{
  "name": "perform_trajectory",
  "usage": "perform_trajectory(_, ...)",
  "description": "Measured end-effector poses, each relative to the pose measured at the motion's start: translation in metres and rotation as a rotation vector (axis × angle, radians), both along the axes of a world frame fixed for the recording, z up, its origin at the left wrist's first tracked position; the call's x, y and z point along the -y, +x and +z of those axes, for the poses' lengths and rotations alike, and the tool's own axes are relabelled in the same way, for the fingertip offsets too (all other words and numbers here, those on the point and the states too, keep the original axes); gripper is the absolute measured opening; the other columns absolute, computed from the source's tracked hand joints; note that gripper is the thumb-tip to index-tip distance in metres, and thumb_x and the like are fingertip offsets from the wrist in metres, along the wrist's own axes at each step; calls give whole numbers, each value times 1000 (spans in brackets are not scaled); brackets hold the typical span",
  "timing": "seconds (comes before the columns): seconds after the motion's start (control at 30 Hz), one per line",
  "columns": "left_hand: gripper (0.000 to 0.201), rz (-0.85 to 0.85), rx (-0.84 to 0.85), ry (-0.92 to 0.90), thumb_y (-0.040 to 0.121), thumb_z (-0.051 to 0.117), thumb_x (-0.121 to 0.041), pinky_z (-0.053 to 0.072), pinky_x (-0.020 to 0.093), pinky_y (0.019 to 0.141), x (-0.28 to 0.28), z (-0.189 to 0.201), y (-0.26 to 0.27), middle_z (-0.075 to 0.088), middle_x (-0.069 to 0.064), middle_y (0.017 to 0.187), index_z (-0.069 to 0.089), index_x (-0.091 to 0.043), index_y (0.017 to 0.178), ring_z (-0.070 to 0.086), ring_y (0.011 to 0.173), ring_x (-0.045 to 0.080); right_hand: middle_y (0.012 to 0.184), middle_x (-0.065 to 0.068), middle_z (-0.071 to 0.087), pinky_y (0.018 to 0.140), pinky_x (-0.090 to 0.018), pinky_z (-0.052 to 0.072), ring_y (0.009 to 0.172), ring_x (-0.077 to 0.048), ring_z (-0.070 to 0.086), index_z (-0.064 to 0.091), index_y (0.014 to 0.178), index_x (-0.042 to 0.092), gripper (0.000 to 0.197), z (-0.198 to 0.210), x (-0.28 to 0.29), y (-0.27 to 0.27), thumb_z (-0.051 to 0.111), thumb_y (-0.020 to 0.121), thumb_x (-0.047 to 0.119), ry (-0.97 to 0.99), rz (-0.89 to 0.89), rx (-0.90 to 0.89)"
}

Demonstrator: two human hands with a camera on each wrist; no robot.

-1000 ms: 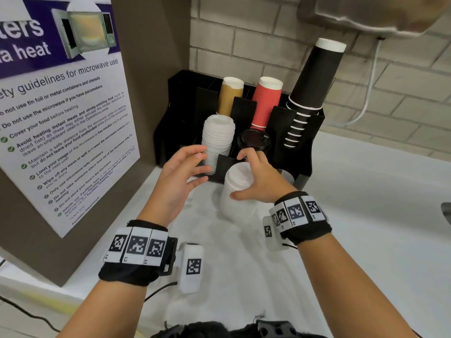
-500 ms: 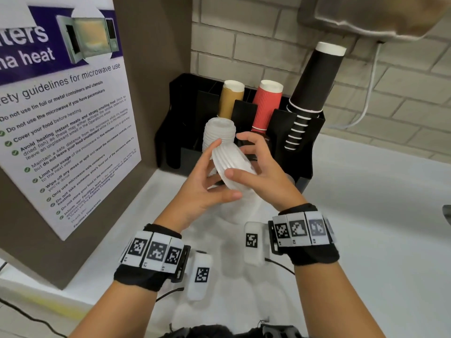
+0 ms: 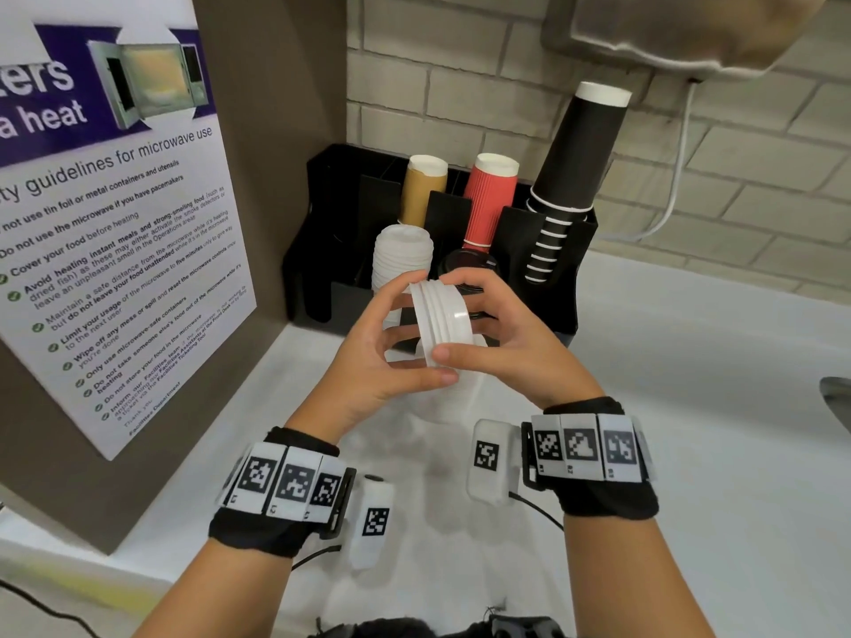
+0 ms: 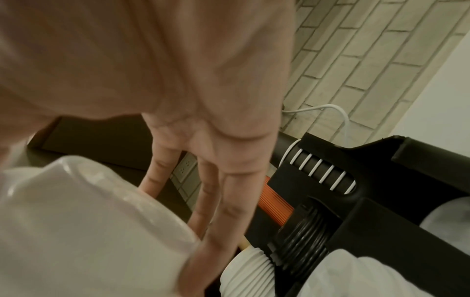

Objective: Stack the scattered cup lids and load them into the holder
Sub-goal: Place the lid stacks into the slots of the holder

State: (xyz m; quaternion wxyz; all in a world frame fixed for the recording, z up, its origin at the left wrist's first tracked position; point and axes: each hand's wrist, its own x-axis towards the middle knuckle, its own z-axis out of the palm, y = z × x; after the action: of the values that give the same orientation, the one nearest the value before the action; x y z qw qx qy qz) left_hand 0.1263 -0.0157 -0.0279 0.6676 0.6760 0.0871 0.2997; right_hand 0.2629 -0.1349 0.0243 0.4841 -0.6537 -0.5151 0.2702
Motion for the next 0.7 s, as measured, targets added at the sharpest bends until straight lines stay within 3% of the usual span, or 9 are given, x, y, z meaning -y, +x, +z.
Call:
perform_trajectory(0.1,98,2,-8,1,53,89,-29,58,39,86,2,2,0,48,-11,136,43,-45,138,57,120,12,116,5,61,85,-27,54,101,-6,63,49,122,41,63,-1,1,-1,83,70,29,13,-18,11)
perform_trajectory(0.23,103,-7,-25,2,54,89,-27,57,45,89,5,4,-2,45,-9,139,40,-40,142,54,125,16,116,7,61,89,-31,54,102,-6,63,50,122,41,64,-2,2,-4,84,70,27,15,-22,14)
perform_trajectory(0.43,105,2,-29,1,52,89,-27,57,44,88,7,4,-3,47,-12,136,39,-40,143,54,124,15,115,12,60,91,-37,55,103,-4,62,51,122,41,68,-1,2,-7,86,65,30,20,-39,44)
perform_trajectory(0.6,108,12,-41,25,55,94,-22,53,40,97,7,1,-1,45,-13,141,36,-49,141,52,127,13,113,13,59,88,-34,55,102,-5,61,50,122,38,66,-4,1,-7,86,68,23,39,-45,63)
perform_trajectory(0.7,106,18,-46,25,54,89,-30,49,30,101,4,-1,-2,42,-17,144,31,-53,141,50,129,8,110,13,59,82,-27,56,99,-4,62,51,121,37,64,-3,0,5,85,69,21,86,-87,58)
